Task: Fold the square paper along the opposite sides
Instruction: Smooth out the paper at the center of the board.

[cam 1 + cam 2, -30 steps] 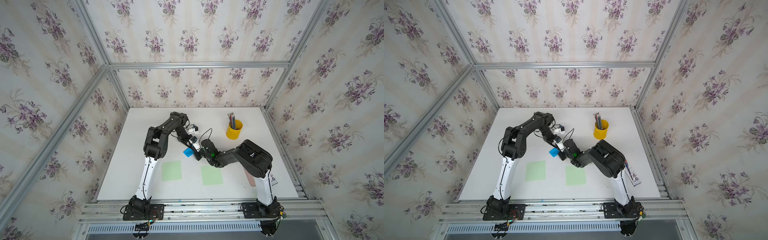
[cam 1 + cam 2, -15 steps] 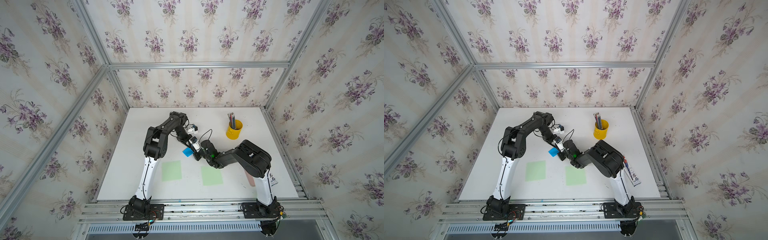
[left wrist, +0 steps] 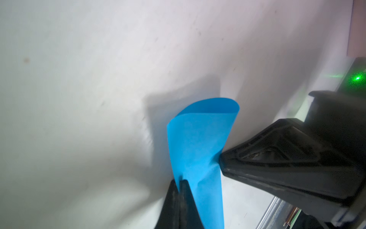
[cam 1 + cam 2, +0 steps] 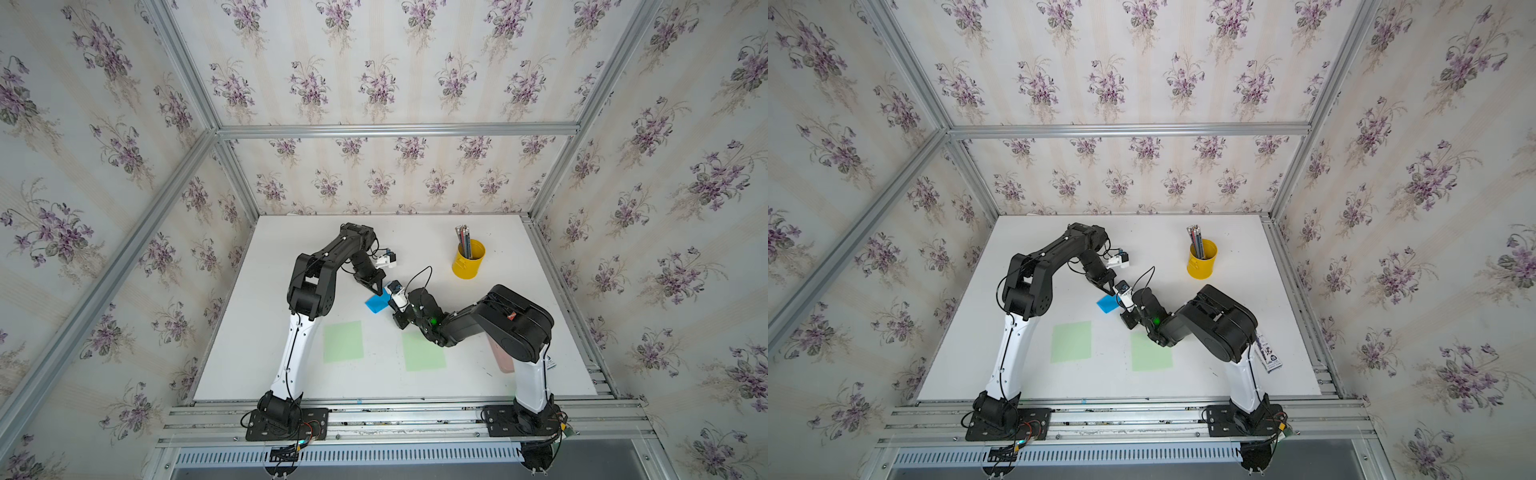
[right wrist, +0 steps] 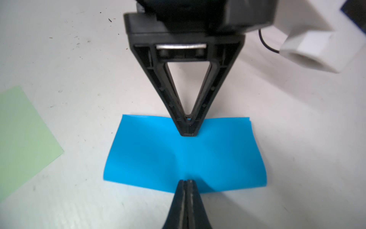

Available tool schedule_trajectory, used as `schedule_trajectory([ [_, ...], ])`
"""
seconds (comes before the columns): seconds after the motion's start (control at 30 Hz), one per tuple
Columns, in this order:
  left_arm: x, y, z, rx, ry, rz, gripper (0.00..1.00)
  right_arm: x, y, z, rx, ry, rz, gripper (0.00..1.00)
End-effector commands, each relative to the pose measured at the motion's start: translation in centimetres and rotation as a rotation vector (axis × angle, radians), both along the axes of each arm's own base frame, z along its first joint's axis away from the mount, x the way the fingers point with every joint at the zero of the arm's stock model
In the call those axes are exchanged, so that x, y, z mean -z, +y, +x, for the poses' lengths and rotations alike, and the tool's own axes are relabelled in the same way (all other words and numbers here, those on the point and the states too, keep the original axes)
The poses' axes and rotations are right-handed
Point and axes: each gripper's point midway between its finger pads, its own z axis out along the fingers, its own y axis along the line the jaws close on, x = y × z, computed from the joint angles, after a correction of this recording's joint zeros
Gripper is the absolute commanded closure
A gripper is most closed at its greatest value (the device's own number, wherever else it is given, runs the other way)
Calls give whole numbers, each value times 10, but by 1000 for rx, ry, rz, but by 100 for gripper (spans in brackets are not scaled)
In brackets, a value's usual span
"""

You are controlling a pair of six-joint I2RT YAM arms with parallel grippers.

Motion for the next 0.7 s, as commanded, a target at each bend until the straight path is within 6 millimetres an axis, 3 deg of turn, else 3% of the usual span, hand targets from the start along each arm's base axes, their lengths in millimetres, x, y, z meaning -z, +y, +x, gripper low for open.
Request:
schedule_trajectory([
  [0.0, 11, 9, 6, 31, -42, 62, 100, 30, -22, -16, 18, 105, -121, 100],
  [0.13, 13, 8, 6, 33, -43, 61, 100, -11, -3, -1, -4, 18, -50, 100],
  [0.2, 13, 7, 6, 36, -42, 61, 100, -21, 9, 4, -25, 1, -8, 100],
  [0.37, 14, 7, 4, 39, -40, 66, 100, -16, 24, 12, -45, 3, 13, 100],
  [0.67, 17, 8, 4, 40, -35, 76, 100, 1, 25, 5, -59, 25, -2, 100],
])
